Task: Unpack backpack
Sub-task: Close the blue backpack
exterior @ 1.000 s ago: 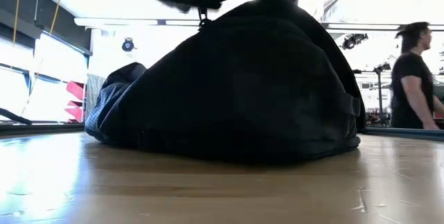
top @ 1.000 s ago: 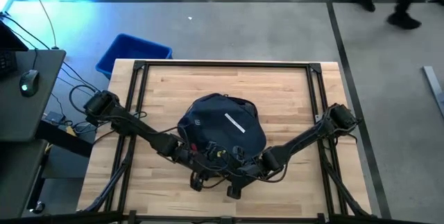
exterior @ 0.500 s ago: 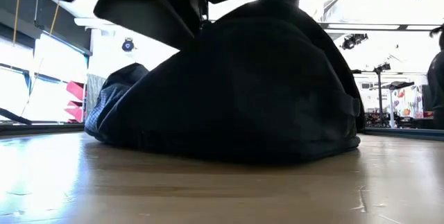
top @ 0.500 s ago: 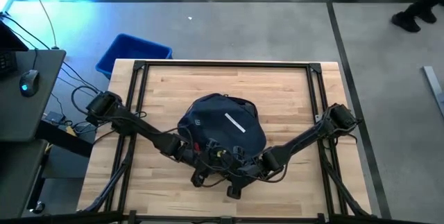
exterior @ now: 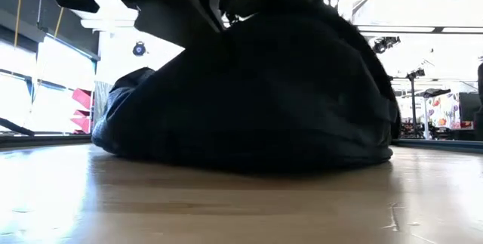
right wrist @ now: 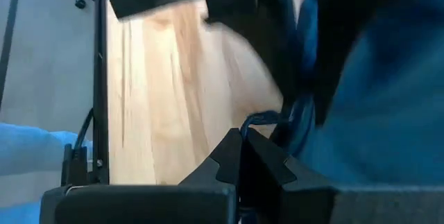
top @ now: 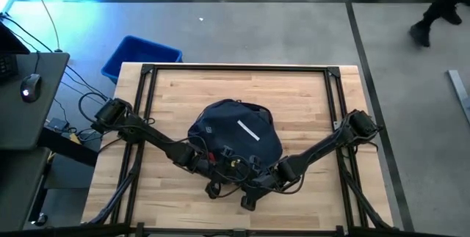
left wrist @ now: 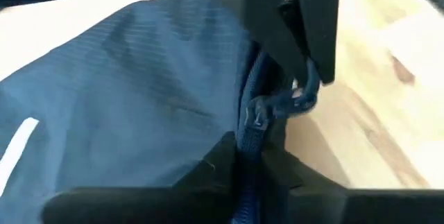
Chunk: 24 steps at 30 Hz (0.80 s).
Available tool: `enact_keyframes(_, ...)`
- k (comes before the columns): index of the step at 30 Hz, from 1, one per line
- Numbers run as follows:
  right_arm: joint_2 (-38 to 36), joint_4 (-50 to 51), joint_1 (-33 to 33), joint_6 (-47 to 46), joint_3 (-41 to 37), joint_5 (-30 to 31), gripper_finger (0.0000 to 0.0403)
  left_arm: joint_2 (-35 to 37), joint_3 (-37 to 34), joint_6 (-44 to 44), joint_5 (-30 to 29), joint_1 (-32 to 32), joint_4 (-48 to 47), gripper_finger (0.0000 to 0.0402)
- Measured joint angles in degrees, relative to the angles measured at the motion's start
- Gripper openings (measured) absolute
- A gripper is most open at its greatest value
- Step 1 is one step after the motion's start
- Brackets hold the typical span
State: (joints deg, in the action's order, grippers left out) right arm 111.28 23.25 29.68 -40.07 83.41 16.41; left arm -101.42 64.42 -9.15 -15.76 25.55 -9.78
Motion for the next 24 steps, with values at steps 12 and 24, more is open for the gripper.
enact_keyframes(12,0.07,16.87,4.09,-14.30,-0.78,2.66,0.0000,2.51,0.35,6.23,-6.99,4.09,-11.64,0.0001)
enact_keyframes(24,0.11,25.48,5.73,-13.22,-1.85,4.77,0.0000,2.59,-1.82,14.76,-19.09,5.79,-14.62,0.0003)
